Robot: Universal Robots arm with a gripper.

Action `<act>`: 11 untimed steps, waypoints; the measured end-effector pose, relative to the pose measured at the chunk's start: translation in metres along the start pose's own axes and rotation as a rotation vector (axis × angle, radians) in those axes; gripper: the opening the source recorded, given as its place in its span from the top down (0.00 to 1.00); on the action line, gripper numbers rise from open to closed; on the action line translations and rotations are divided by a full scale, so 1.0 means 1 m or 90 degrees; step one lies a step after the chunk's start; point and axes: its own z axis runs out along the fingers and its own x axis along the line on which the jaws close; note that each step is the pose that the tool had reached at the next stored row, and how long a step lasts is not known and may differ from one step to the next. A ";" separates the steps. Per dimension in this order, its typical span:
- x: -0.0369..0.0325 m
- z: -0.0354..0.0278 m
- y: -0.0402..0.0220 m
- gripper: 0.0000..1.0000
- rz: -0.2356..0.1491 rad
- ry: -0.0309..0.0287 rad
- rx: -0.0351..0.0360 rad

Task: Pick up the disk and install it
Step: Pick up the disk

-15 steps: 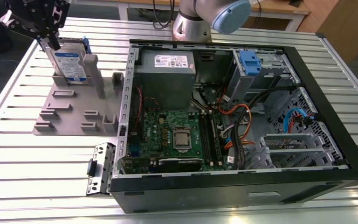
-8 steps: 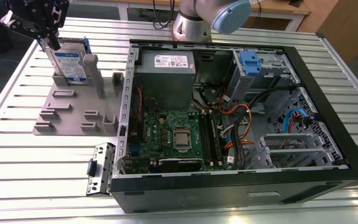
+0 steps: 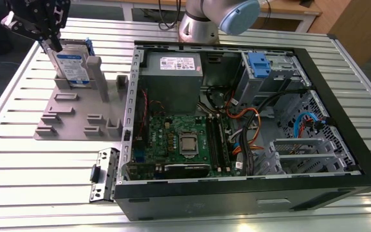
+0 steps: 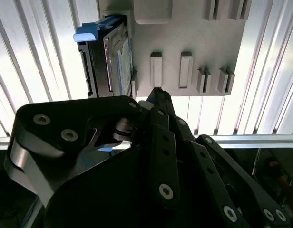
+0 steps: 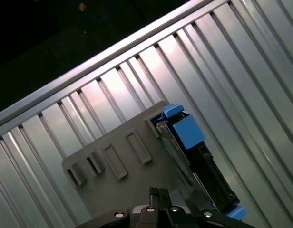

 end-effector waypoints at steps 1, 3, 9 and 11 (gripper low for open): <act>0.0000 0.0000 0.0000 0.90 -0.004 0.0002 -0.0001; 0.0000 0.0000 0.0000 0.90 -0.012 0.0005 -0.0003; 0.0000 0.0000 0.0000 0.90 -0.038 0.0015 -0.0009; 0.0000 0.0000 0.0000 0.90 -0.046 0.0018 -0.0011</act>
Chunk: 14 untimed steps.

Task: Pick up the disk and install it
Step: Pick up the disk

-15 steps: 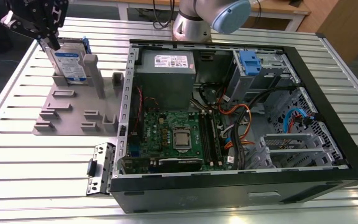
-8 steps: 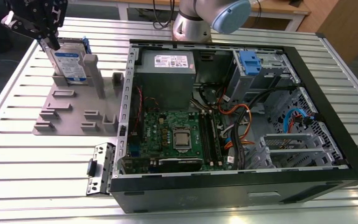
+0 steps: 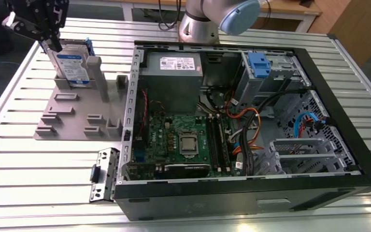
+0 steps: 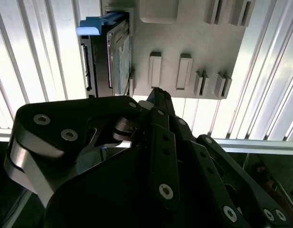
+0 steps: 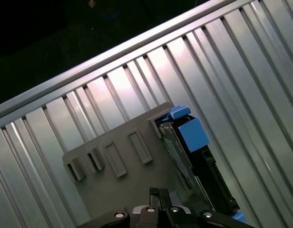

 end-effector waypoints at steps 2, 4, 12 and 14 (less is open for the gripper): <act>0.0000 0.0000 0.0000 0.90 -0.008 0.0003 -0.0002; 0.0000 0.0000 0.0000 0.90 -0.016 0.0006 -0.0004; 0.0000 0.0000 0.0000 0.90 -0.048 0.0019 -0.0012; 0.0000 0.0000 0.0000 0.90 -0.055 0.0022 -0.0013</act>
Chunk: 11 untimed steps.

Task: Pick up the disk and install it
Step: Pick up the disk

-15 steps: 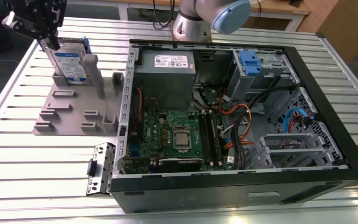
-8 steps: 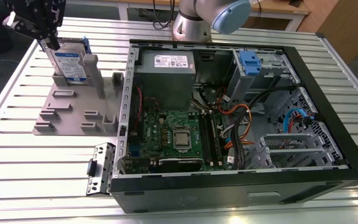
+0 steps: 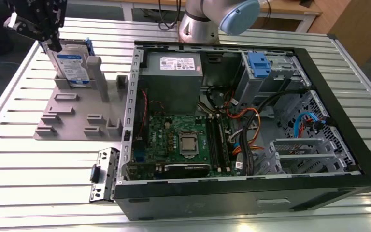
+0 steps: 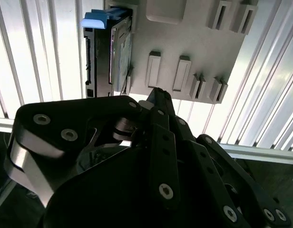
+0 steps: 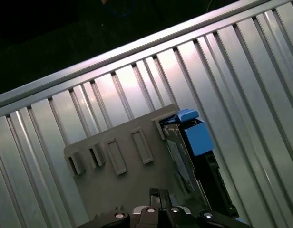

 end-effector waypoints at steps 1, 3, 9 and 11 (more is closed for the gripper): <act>0.0000 0.0000 0.0000 0.90 -0.004 0.0002 -0.0001; 0.0000 0.0000 0.0000 0.90 -0.011 0.0004 -0.0003; 0.0000 0.0000 0.0000 0.90 -0.038 0.0015 -0.0009; 0.0000 0.0000 0.0000 0.90 -0.046 0.0018 -0.0011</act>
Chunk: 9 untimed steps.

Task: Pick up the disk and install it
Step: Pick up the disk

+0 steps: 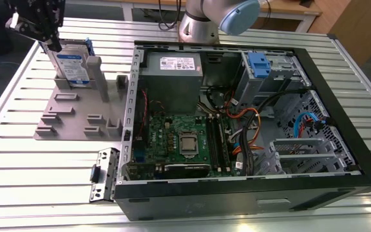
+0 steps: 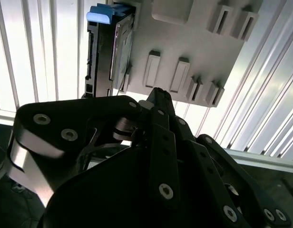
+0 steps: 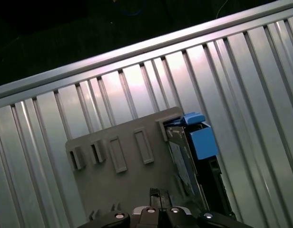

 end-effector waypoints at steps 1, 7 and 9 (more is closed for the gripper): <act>0.0000 0.0000 0.0000 0.90 -0.004 0.0002 -0.0001; 0.0000 0.0000 0.0000 0.90 -0.026 0.0010 -0.0006; 0.0000 0.0000 0.0000 0.90 -0.034 0.0013 -0.0008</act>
